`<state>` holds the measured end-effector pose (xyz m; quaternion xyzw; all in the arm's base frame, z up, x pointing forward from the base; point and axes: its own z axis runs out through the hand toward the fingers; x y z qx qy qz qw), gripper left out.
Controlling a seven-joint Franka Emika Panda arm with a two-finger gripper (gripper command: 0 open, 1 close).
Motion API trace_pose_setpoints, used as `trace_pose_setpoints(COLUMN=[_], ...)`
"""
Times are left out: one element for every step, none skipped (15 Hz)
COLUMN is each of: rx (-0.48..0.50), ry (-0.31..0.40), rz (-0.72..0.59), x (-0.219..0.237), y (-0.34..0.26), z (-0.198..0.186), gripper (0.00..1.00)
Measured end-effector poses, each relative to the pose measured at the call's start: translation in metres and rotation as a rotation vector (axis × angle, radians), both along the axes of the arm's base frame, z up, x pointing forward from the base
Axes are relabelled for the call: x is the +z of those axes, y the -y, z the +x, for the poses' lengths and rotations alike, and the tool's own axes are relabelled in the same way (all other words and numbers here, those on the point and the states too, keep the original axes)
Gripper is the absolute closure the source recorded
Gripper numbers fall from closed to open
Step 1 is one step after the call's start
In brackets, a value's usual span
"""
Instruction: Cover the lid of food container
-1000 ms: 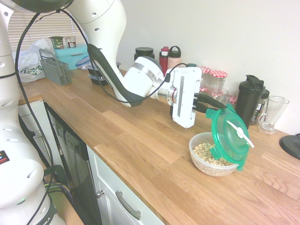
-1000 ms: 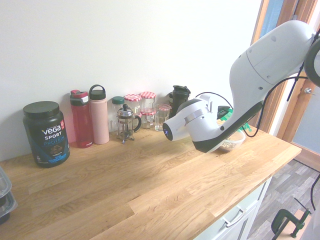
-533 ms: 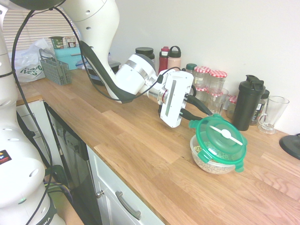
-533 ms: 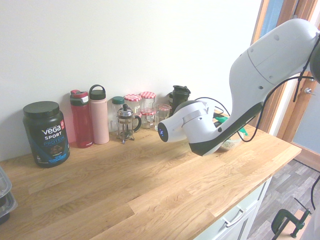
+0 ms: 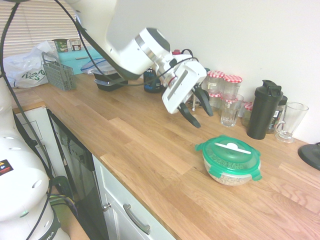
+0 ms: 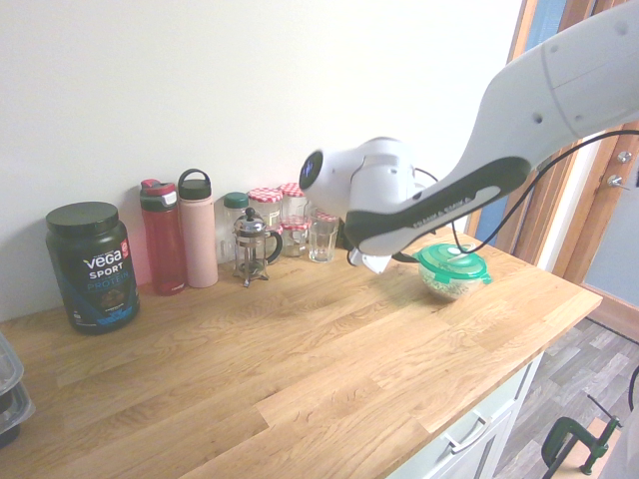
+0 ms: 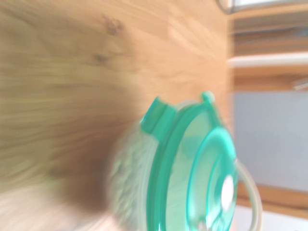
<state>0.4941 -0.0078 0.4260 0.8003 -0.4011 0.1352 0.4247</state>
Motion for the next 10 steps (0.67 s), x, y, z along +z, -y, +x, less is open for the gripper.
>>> trace_pose_setpoints(rx=[-0.018, -0.025, -0.021, -0.017, -0.017, -0.015, -0.012, -0.007, 0.0, 0.013], ry=[0.01, 0.012, 0.014, 0.02, 0.028, 0.034, 0.041, 0.047, 0.052, 0.058], rz=[0.082, 0.163, 0.239, 0.308, 0.376, 0.439, 0.505, 0.57, 0.637, 0.704], x=[0.008, 0.008, 0.003, -0.002, -0.006, -0.007, -0.005, -0.003, -0.001, 0.002], y=[-0.016, -0.036, -0.058, -0.072, -0.078, -0.076, -0.071, -0.065, -0.059, -0.055], z=[-0.01, -0.021, -0.028, -0.031, -0.03, -0.027, -0.024, -0.022, -0.022, -0.023], gripper=[0.0, 0.0, 0.0, 0.0, 0.0, 0.0, 0.0, 0.0, 0.0, 0.0])
